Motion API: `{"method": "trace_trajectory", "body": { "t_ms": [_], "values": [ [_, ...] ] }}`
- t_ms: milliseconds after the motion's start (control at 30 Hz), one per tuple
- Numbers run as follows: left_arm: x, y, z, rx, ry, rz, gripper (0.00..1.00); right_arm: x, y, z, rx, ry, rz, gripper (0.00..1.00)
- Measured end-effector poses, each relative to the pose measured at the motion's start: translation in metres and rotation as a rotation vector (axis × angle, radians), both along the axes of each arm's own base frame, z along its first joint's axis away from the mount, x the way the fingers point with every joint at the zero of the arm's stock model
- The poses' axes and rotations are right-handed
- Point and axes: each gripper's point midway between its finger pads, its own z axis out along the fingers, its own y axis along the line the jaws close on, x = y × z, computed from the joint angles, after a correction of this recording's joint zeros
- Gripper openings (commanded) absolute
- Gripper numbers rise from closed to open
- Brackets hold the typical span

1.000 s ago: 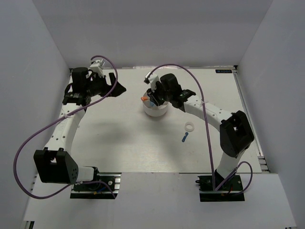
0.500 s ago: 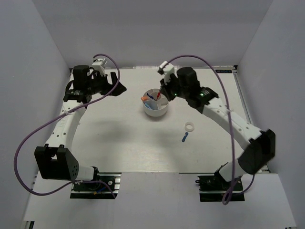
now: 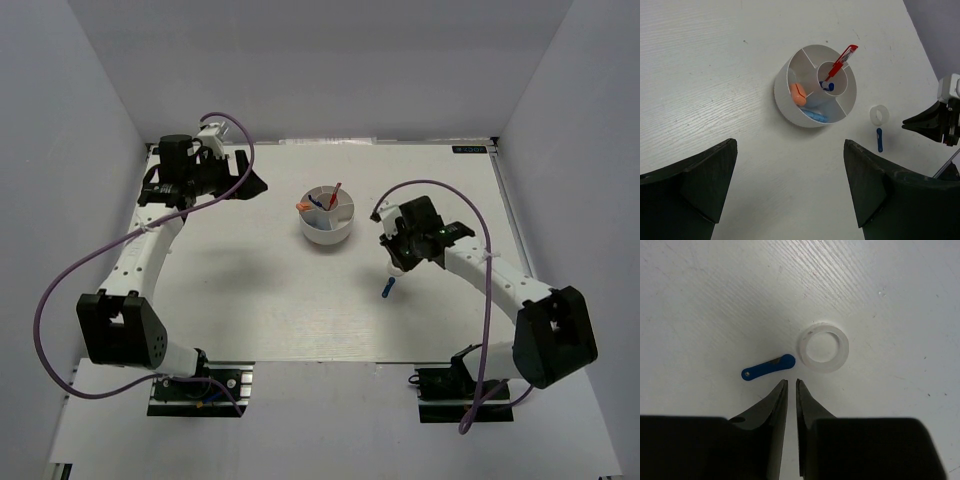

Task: Sort the stationery into containers
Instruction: Pick up the stationery from the center of the board.

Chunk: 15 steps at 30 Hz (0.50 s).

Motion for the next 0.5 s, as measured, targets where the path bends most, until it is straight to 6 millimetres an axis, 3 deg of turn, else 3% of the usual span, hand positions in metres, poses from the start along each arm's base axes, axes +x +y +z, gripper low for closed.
{"method": "trace_trajectory", "body": {
  "t_ms": [167,300,500],
  "values": [
    [0.0,0.0,-0.001,-0.003,0.008,0.001,0.97,-0.002,0.0,-0.012,-0.008,0.043,0.004,0.18],
    [-0.001,0.0,-0.002,-0.002,0.012,0.001,0.97,0.001,0.003,-0.026,-0.019,0.076,0.007,0.29],
    [-0.001,0.0,-0.003,-0.002,0.016,0.001,0.97,0.004,0.004,-0.041,-0.032,0.103,0.005,0.32]
  ]
}}
